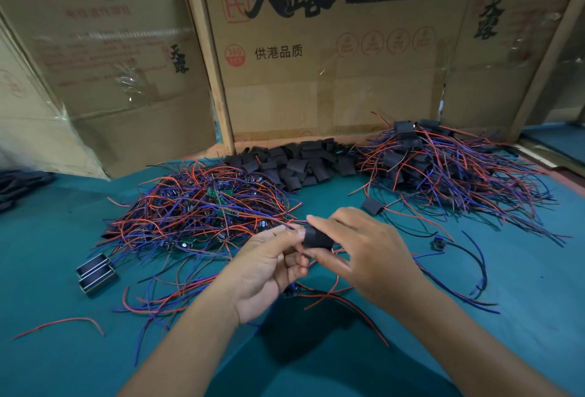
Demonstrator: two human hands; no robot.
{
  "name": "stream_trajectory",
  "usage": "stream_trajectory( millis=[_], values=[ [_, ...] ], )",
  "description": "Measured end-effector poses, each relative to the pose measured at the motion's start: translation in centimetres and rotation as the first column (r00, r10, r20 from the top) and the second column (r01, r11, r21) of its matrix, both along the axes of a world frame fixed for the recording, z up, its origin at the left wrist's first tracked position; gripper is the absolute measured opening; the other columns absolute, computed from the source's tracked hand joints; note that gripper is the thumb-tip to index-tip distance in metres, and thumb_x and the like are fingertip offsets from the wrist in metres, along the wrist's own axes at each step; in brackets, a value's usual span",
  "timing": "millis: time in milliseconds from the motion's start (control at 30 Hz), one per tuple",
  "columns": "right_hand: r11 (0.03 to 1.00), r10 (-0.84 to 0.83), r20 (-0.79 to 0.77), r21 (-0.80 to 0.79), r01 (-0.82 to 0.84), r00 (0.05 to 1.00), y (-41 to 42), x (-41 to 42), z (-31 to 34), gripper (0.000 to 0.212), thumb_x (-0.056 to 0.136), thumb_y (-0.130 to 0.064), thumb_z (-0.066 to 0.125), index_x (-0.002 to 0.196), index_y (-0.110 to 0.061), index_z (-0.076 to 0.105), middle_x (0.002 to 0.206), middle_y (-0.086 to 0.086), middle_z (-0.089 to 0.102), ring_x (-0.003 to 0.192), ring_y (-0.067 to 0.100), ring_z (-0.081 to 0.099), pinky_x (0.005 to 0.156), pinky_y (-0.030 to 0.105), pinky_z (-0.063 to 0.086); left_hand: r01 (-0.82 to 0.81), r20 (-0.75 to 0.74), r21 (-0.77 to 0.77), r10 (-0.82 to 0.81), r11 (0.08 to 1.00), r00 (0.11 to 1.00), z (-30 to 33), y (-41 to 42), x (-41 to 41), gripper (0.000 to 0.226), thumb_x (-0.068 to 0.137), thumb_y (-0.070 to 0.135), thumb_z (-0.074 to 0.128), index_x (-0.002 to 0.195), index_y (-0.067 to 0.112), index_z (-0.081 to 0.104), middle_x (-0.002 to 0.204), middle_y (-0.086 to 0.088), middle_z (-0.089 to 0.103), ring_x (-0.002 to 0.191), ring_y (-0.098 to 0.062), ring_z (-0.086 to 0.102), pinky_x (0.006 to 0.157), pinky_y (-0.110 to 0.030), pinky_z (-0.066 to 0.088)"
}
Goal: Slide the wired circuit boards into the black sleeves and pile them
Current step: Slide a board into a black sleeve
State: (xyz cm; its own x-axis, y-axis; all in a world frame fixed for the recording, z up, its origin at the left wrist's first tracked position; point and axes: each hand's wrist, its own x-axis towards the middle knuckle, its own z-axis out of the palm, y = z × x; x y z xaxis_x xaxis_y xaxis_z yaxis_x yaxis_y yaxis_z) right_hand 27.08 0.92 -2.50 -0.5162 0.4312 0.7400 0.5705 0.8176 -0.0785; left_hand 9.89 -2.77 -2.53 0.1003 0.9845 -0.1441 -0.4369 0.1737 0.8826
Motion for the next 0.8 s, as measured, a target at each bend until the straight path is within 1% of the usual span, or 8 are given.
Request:
stream_trajectory(
  millis=[167,300,400,467,533,633,733,800],
  values=[
    [1.000,0.011,0.009,-0.008,-0.011,1.000,-0.14,0.02,0.24,0.049,0.086,-0.046,0.049,0.113,-0.012,0.072,0.083,0.001,0.064,0.077,0.022,0.064,0.052,0.030,0.052,0.032,0.030,-0.020,-0.031,0.999,0.999,-0.03,0.00,-0.13,0.015,0.078,0.014,0.067,0.088,0.010,0.056,0.065,-0.005,0.059,0.051,-0.009,0.054,0.048,-0.018,0.048],
    [1.000,0.013,0.016,-0.009,-0.013,1.000,-0.23,0.00,0.35,0.048,0.087,-0.045,0.049,0.113,-0.012,0.072,0.083,0.001,0.065,0.077,0.022,0.064,0.051,0.029,0.051,0.031,0.057,-0.048,-0.028,0.998,0.998,0.00,-0.06,-0.24,0.017,0.075,0.011,0.068,0.087,0.013,0.055,0.063,-0.005,0.061,0.049,-0.009,0.056,0.046,-0.017,0.050],
    [0.999,0.020,0.011,-0.039,-0.019,1.000,-0.39,0.11,0.45,0.048,0.088,-0.047,0.049,0.116,-0.014,0.070,0.084,-0.001,0.066,0.079,0.021,0.065,0.055,0.031,0.052,0.014,0.068,-0.056,-0.010,0.998,0.998,0.01,-0.12,-0.15,0.019,0.073,0.010,0.068,0.085,0.013,0.054,0.060,-0.006,0.060,0.045,-0.010,0.056,0.044,-0.018,0.049],
    [0.997,0.023,-0.007,-0.069,-0.023,1.000,-0.55,0.09,0.52,0.044,0.089,-0.049,0.050,0.111,-0.015,0.069,0.084,-0.003,0.067,0.079,0.021,0.065,0.057,0.033,0.053,-0.012,0.010,-0.040,0.013,0.999,1.000,-0.07,-0.05,-0.02,0.018,0.072,0.013,0.068,0.080,0.014,0.052,0.058,-0.003,0.058,0.043,-0.009,0.053,0.041,-0.020,0.046],
    [0.997,0.018,-0.016,-0.069,-0.019,1.000,-0.68,0.00,0.47,0.041,0.090,-0.049,0.051,0.102,-0.014,0.068,0.080,-0.004,0.066,0.076,0.020,0.065,0.056,0.034,0.052,-0.027,-0.059,-0.035,0.025,0.999,0.998,-0.16,0.01,0.07,0.018,0.071,0.018,0.069,0.075,0.016,0.052,0.058,0.000,0.056,0.042,-0.008,0.049,0.041,-0.021,0.042],
    [0.998,0.021,-0.007,-0.066,-0.021,1.000,-0.64,-0.02,0.51,0.041,0.090,-0.049,0.051,0.098,-0.013,0.068,0.079,-0.004,0.066,0.074,0.021,0.064,0.054,0.035,0.052,-0.022,-0.044,-0.040,0.020,0.999,0.999,-0.27,0.00,0.10,0.019,0.069,0.019,0.070,0.071,0.017,0.051,0.058,0.001,0.055,0.043,-0.009,0.046,0.043,-0.022,0.037],
    [0.999,-0.004,0.009,-0.035,0.005,1.000,-0.72,-0.17,0.48,0.037,0.090,-0.045,0.052,0.096,-0.013,0.069,0.077,-0.003,0.066,0.072,0.021,0.063,0.052,0.033,0.050,-0.041,0.000,-0.051,0.041,0.998,0.999,-0.40,0.11,0.07,0.018,0.075,0.013,0.069,0.075,0.014,0.051,0.058,-0.001,0.055,0.043,-0.009,0.050,0.042,-0.021,0.042],
    [0.999,-0.042,0.002,-0.029,0.042,0.999,-0.96,-0.63,0.16,0.027,0.086,-0.037,0.060,0.095,-0.013,0.070,0.075,-0.003,0.066,0.070,0.021,0.063,0.052,0.031,0.049,-0.083,0.000,-0.082,0.084,0.993,0.997,-0.53,0.31,-0.01,0.015,0.086,0.006,0.066,0.080,0.012,0.053,0.059,-0.004,0.057,0.043,-0.009,0.054,0.043,-0.020,0.048]
  ],
)
